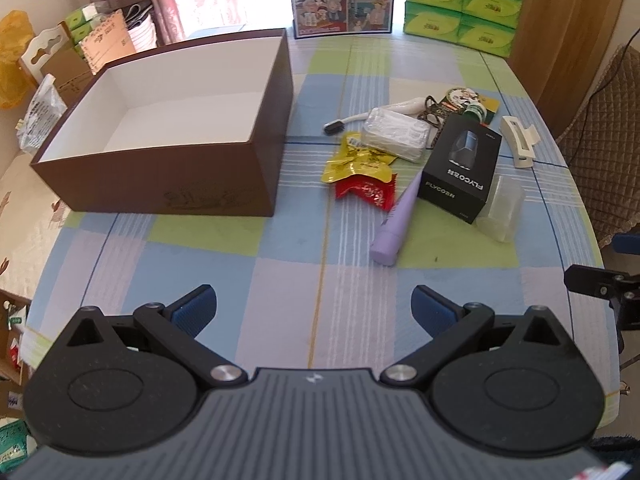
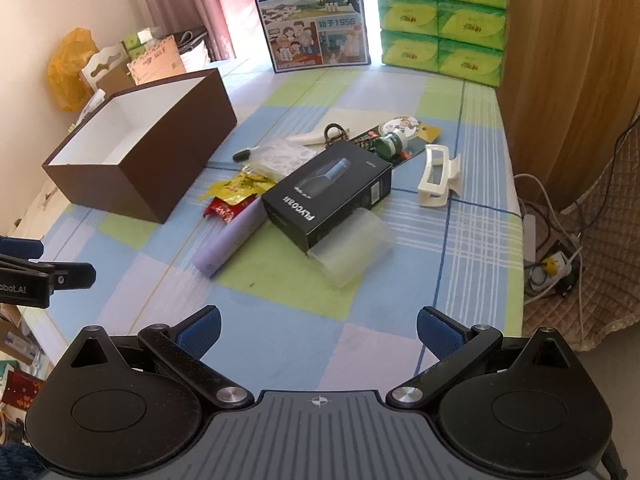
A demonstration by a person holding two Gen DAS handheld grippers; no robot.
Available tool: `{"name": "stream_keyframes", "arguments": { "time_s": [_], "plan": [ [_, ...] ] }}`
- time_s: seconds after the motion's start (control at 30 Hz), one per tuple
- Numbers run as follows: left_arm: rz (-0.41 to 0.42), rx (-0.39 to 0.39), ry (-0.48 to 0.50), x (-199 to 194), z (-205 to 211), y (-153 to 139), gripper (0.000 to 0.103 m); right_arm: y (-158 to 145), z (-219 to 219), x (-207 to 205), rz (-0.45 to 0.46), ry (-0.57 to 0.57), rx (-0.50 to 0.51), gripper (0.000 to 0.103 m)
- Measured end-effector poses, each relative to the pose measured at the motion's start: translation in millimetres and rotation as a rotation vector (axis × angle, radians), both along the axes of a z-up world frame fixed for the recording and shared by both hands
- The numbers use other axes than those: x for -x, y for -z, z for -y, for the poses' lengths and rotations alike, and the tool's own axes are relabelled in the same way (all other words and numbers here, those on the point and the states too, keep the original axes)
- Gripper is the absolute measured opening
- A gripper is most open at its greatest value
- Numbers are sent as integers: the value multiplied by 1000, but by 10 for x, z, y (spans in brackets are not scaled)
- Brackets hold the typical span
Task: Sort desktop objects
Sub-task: 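Move both tools toward the lavender tube and clear plastic cup, then grasp the lavender tube with the left tool while the right tool grasps the clear cup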
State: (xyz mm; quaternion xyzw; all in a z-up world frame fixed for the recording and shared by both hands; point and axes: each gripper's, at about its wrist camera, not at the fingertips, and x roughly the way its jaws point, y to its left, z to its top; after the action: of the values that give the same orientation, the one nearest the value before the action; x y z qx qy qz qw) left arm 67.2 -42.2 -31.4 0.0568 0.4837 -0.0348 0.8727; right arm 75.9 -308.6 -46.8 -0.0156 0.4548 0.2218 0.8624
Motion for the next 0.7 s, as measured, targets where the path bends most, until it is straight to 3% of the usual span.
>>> {"name": "stream_keyframes", "arguments": {
  "time_s": [0.3, 0.7],
  "plan": [
    [7, 7, 77, -209, 134, 166, 102, 155, 137, -129, 52, -12, 14, 101],
    [5, 16, 193, -534, 362, 464, 97, 418, 195, -296, 43, -43, 25, 101]
  ]
}}
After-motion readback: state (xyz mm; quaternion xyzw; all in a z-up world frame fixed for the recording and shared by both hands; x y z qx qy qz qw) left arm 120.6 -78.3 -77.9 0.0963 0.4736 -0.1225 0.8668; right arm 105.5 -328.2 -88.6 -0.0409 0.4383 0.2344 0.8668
